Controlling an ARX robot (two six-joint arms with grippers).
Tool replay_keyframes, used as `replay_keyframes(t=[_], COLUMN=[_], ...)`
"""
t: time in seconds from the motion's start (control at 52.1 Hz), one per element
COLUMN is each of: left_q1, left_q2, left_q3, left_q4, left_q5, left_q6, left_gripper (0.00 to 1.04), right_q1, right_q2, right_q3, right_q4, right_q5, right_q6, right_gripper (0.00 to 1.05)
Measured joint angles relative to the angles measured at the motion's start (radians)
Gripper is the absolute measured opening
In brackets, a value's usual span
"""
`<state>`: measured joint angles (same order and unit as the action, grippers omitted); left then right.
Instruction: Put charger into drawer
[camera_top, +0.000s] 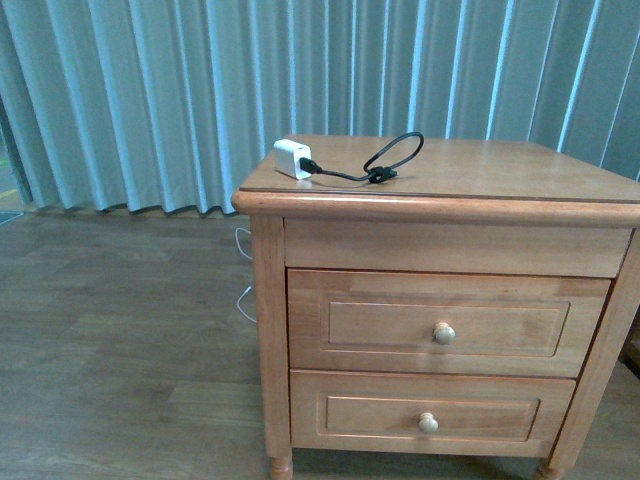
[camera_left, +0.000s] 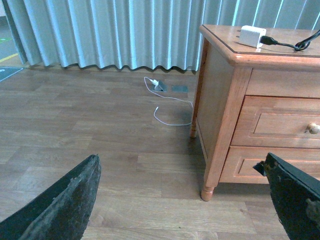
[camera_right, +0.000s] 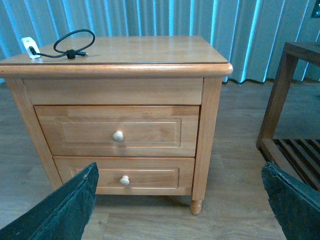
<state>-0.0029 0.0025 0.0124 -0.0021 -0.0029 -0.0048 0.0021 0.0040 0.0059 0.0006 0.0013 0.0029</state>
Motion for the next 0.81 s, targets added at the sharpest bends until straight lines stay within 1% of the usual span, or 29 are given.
replay_keyframes(t=[0.805], left_q1=[0.0], left_q2=[0.0], left_q3=[0.0], left_q4=[0.0], left_q5=[0.0], left_q6=[0.0], left_gripper=[0.99], right_q1=[0.0], right_q2=[0.0], right_q3=[0.0], right_q4=[0.0], right_q5=[0.0], right_q6=[0.0], right_gripper=[0.97])
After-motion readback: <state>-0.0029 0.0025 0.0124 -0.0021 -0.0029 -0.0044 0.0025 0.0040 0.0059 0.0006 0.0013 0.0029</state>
